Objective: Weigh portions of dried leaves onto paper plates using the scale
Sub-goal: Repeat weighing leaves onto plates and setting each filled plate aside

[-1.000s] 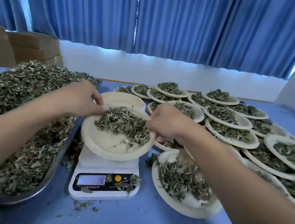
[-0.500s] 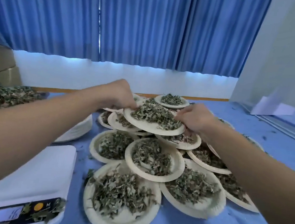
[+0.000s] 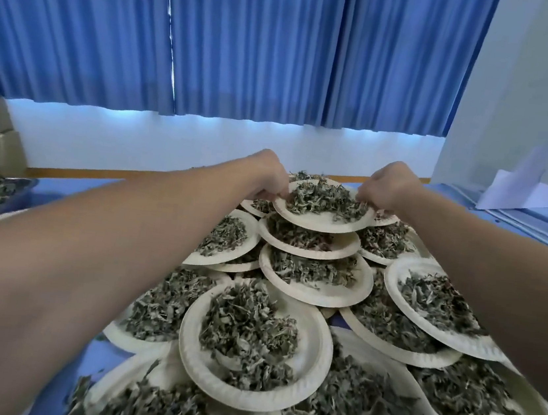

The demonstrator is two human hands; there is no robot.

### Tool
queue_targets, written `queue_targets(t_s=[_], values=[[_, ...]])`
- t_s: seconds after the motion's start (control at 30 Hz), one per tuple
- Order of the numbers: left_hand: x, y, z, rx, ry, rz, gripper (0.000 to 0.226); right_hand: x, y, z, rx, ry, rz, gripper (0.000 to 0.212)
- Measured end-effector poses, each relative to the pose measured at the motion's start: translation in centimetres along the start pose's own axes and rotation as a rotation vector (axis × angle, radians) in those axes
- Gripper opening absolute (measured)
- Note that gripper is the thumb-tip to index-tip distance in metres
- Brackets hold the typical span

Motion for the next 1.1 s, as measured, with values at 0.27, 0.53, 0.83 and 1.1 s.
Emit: queue_targets(t_s=[0.27, 0.53, 0.83, 1.1], values=[[-0.2, -0.3, 1.0, -0.081, -0.161, -0.055, 0.029, -0.2, 0.2, 0.9, 0.047, -0.008, -0.173, 0.024], [5.2, -6.1, 7.1, -0.265, 0.071, -0.192, 0.015, -4.9, -6.9, 12.3, 0.470, -0.013, -0.095, 0.023], [10.9, -15.3, 22.1, -0.235, 0.301, -0.182, 0.014, -19.2, -19.4, 25.7, 0.977, -0.227, 0.340, 0.023], [10.6, -19.4, 29.7, -0.316, 0.414, -0.057, 0.028, -26.1, -24.1, 29.9, 1.116, -0.520, 0.468, 0.032]])
Point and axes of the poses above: each hand's wrist, its own y-axis towards the middle knuckle, its own x-axis out of the back of the hand, z = x × y, the point moved 8 cm from there along y, towards the middle knuckle, and after that the axes turned 7 degrees about y, right-handed, at the moved point
